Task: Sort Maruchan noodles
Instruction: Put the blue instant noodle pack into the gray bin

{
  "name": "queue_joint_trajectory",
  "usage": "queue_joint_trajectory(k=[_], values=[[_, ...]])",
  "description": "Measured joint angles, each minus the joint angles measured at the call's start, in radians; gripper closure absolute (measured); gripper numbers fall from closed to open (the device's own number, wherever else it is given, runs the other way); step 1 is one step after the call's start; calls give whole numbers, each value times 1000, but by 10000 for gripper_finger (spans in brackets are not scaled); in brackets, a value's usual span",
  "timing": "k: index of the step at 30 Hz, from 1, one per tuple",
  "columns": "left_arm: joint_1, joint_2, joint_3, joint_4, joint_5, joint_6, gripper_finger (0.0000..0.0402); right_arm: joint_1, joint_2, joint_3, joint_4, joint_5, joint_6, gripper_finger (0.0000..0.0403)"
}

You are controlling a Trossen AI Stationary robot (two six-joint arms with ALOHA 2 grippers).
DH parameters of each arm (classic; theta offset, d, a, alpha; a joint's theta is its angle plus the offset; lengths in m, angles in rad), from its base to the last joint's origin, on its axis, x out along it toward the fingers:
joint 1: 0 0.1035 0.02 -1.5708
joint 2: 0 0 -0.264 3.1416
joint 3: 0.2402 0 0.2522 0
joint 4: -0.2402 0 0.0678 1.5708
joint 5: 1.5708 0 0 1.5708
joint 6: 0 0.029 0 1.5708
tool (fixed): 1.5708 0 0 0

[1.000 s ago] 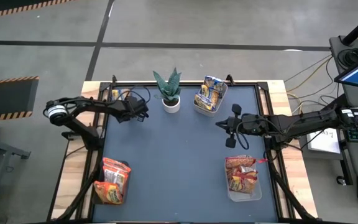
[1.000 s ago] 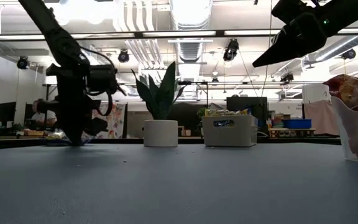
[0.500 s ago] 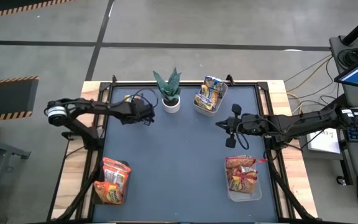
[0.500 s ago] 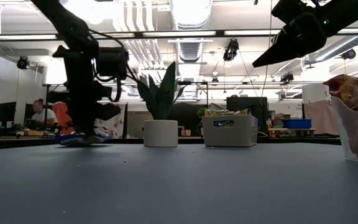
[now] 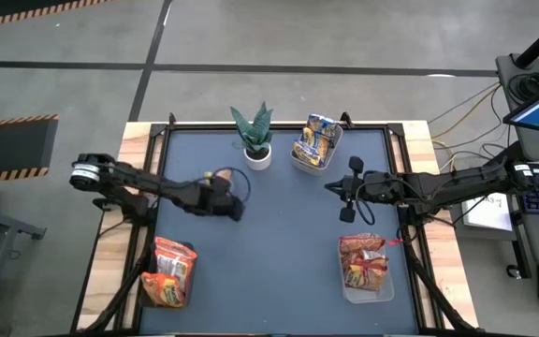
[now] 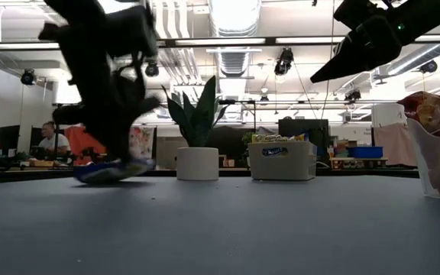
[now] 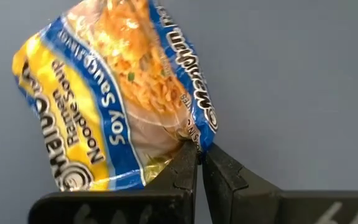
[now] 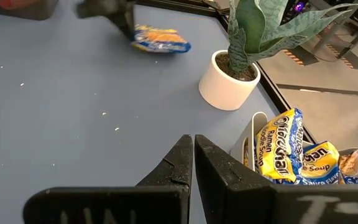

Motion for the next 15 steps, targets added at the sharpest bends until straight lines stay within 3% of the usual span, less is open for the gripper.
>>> queue_joint_trajectory(k=[6,11,15], values=[[-137,79,159,124,-69,36,401,0,0,0,0,0,7,394],[-159,207,324,123,-157,149,401,0,0,0,1,0,10,394],[-155,338,453,110,-163,211,393,0,0,0,2,0,20,394]])
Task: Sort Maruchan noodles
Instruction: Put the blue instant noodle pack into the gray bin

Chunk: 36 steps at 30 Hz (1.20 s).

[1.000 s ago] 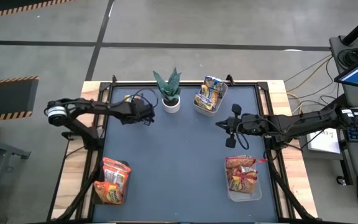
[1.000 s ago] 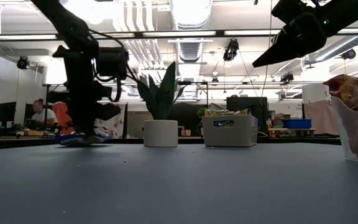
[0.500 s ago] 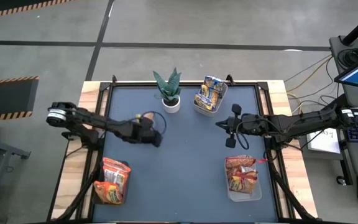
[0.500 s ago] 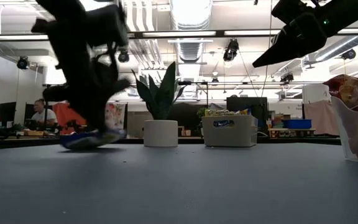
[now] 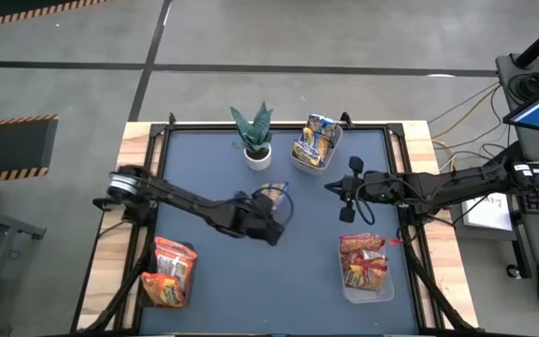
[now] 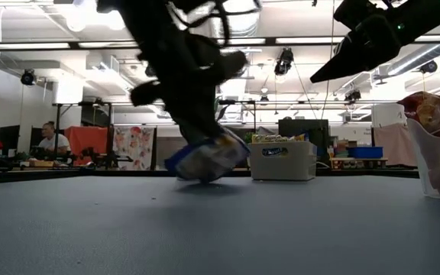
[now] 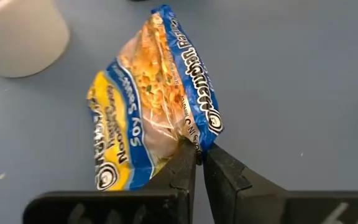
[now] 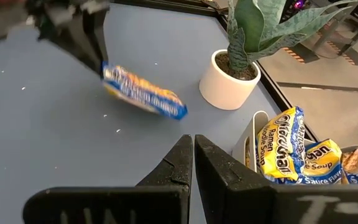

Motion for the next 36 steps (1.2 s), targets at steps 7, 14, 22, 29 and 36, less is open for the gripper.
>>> queue_joint_trajectory(k=[7,14,22,29,36], values=[[1,147,175,-114,26,7,361,0,0,0,-2,0,0,394],[2,142,190,-140,53,39,300,0,0,0,-2,-5,8,394],[-3,94,191,-157,61,327,288,-2,0,0,10,-53,50,394],[-30,56,147,-198,172,827,334,-2,2,0,6,-99,114,394],[49,-132,-77,-27,168,838,397,-2,2,0,6,-153,214,394]])
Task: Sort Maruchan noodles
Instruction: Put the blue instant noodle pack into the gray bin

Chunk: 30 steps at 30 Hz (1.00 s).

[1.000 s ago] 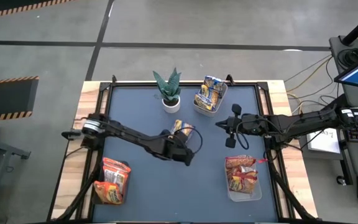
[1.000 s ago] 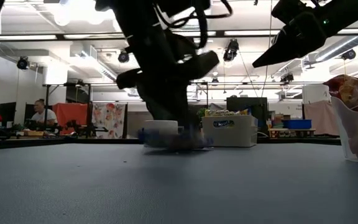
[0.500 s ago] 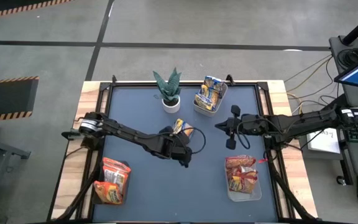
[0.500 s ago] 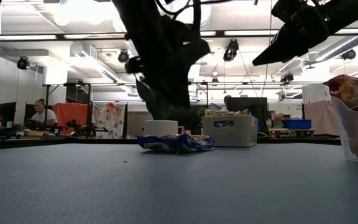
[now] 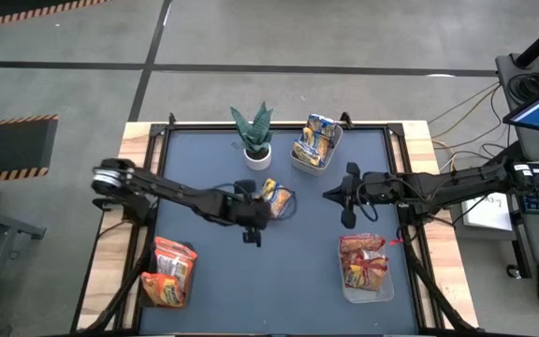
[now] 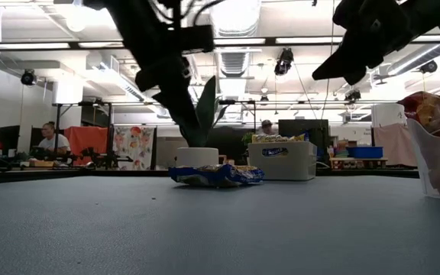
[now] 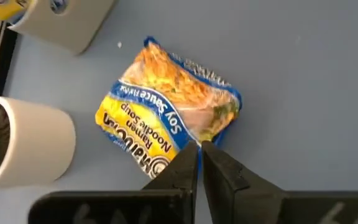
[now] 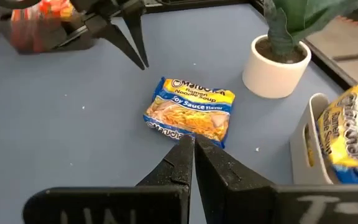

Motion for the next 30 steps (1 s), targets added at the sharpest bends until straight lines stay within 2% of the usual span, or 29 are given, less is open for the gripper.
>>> queue_joint_trajectory(k=[5,9,13,19,23,27,30], values=[[53,-133,-212,294,55,46,395,0,3,0,1,5,91,394],[78,-169,-346,484,69,73,400,-12,33,2,32,53,137,394],[101,-171,-441,621,70,75,401,-58,92,37,37,53,168,394],[105,-164,-552,850,69,70,401,-124,229,112,38,-43,214,394],[105,-141,-608,1012,68,70,401,-149,332,167,39,-28,308,394],[105,-105,-634,1071,68,70,401,-164,420,217,27,-71,396,389],[105,-79,-635,1076,68,70,401,-170,471,242,24,-121,453,369]])
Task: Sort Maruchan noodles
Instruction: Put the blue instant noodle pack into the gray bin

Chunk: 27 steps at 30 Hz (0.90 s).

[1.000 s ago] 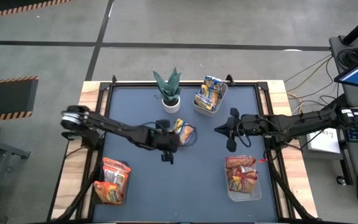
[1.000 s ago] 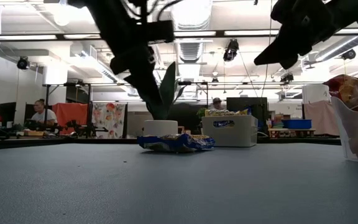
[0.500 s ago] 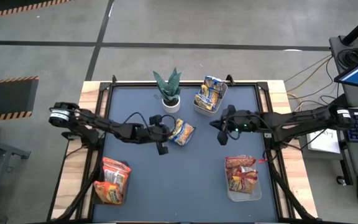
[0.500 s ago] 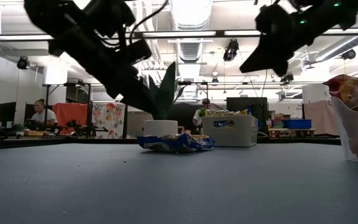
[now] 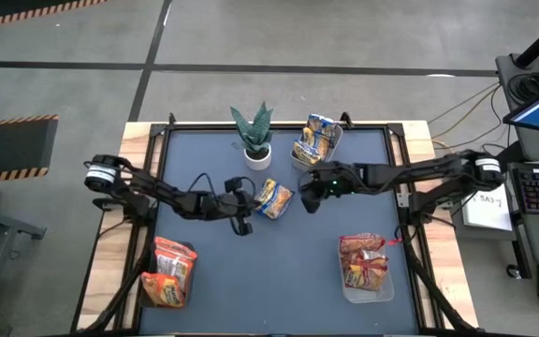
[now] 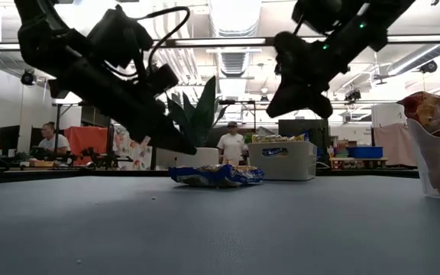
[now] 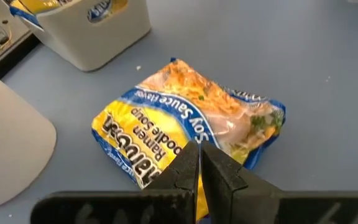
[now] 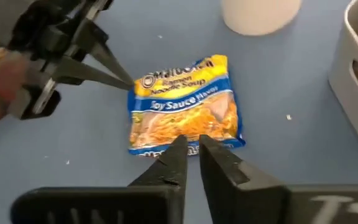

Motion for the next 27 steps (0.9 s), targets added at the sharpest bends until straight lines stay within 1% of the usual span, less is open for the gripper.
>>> queue_joint_trajectory(k=[4,12,16,21,27], values=[[0,28,3,4,0,12,402,-1,49,17,-2,3,61,321],[0,39,-8,3,-1,22,402,-7,125,38,0,4,179,200],[0,55,-12,2,5,-4,402,-8,165,38,-1,15,235,156],[0,113,-12,51,5,-23,401,-16,203,37,-1,48,278,124],[1,183,-11,131,2,-21,401,-26,239,37,18,47,290,115]])
